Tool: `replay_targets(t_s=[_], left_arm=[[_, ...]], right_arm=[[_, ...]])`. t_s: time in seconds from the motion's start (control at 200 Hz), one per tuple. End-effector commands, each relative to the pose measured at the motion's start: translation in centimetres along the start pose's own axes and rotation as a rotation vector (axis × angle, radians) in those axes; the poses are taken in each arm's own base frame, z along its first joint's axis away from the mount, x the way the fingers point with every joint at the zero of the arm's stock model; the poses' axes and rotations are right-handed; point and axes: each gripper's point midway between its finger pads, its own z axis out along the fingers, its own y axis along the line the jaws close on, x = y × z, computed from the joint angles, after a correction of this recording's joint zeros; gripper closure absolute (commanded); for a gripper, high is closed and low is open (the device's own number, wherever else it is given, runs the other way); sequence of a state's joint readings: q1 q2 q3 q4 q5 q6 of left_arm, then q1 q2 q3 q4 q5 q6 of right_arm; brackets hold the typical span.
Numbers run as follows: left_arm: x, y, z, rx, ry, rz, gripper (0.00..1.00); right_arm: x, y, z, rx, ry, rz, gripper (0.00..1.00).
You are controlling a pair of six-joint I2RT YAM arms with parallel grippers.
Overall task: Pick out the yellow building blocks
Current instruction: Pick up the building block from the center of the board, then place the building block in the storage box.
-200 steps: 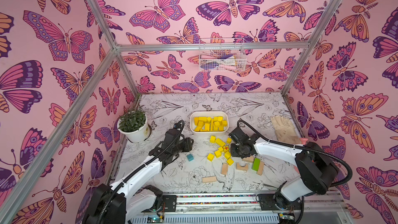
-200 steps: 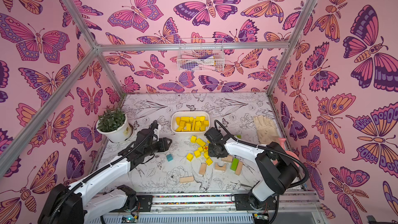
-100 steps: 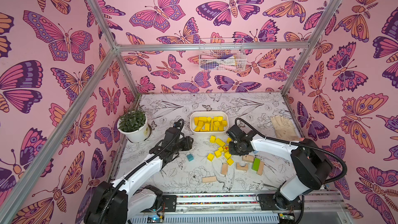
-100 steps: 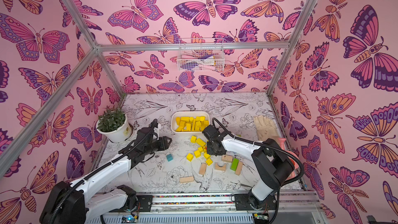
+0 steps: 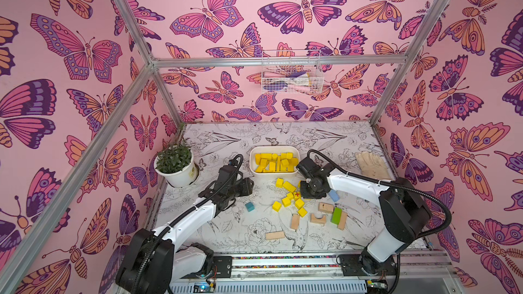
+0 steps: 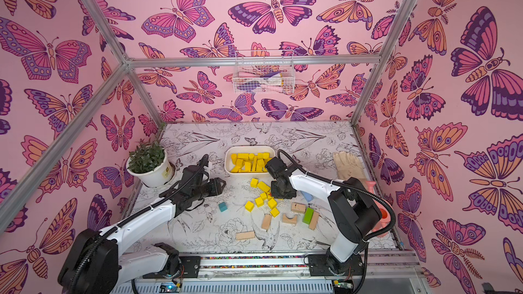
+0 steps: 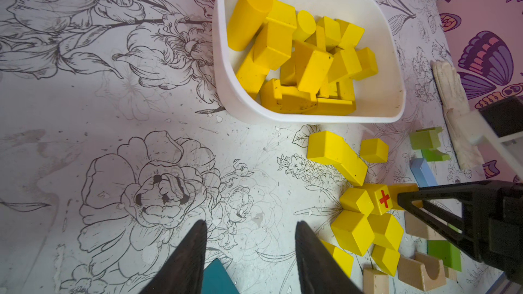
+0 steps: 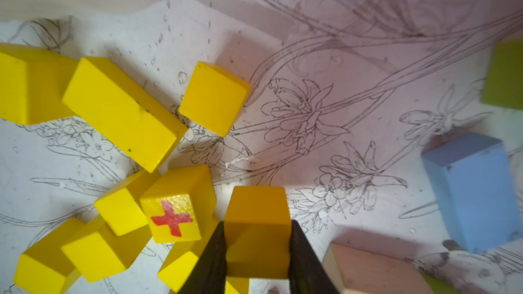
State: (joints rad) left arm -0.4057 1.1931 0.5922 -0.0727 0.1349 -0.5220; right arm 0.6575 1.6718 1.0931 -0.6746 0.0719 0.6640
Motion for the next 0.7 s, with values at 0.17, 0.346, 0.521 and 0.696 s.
replay_targets(t_s=[0.17,0.346,0.521,0.696], left_arm=[[-1.3,0.1,-0.1,0.008,-0.035,-0.028,0.49],[-1.7,0.7,0.0,-0.003,-0.045,-0.048,0.47],[-1.8,0.8,0.2,0.013,-0.034,-0.062,0.45],[-1.8,1.1,0.1,0.011,-0.044,-0.081,0.44]], right_arm=[[-8.0,1.2,-6.9,-0.079,-0.138,-0.006,0.92],[-11.9,4.2,-8.6,-0.145,-0.164,-0.055,0.92],[-13.7,8.1,-7.6,-0.276,-0.128,-0.074,0.92],[-14.4,13.7,-6.5,-0.53,-0.074,-0.05,0.92]])
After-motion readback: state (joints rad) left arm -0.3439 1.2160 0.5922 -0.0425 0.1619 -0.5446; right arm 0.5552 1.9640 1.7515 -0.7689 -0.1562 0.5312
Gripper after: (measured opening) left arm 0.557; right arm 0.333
